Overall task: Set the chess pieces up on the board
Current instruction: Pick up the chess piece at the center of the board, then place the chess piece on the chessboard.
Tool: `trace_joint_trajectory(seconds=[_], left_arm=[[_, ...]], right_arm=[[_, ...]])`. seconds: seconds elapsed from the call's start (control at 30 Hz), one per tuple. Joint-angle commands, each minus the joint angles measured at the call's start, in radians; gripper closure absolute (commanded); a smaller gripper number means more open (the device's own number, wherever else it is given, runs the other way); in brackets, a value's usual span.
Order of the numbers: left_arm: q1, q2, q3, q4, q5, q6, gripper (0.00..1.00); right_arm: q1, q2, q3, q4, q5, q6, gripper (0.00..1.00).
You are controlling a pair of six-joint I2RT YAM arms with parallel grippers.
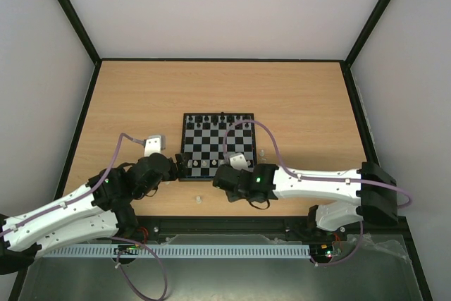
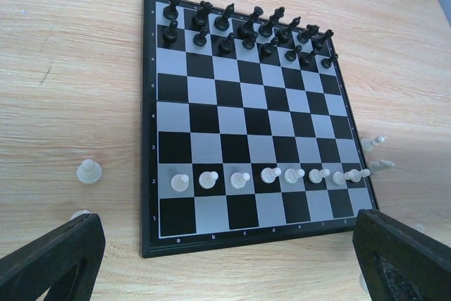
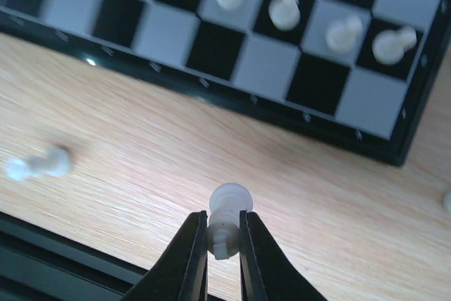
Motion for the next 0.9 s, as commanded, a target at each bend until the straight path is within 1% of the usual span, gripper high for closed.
trace_joint_trajectory(seconds=[0.0, 0.13, 0.33, 0.87], left_arm=[[-0.002, -0.008, -0.012, 0.011, -0.001, 0.003, 0.01], [-0.003, -0.012, -0.01, 0.011, 0.0, 0.004, 0.01], [-0.002, -0.011, -0.01, 0.011, 0.003, 0.007, 0.0], [-0.002, -0.006, -0.009, 0.014, 0.001, 0.015, 0.01]], right_arm=[[-0.013, 0.047, 0.138, -0.1, 0.08, -0.059, 0.89], [-0.079, 0.13, 0.208, -0.078, 0.036, -0.135, 0.89], [-0.157, 0.228, 0.242, -0.022, -0.037, -0.212, 0.9], [-0.218, 0.344, 0.292, 0.037, -0.122, -0.274, 0.91]])
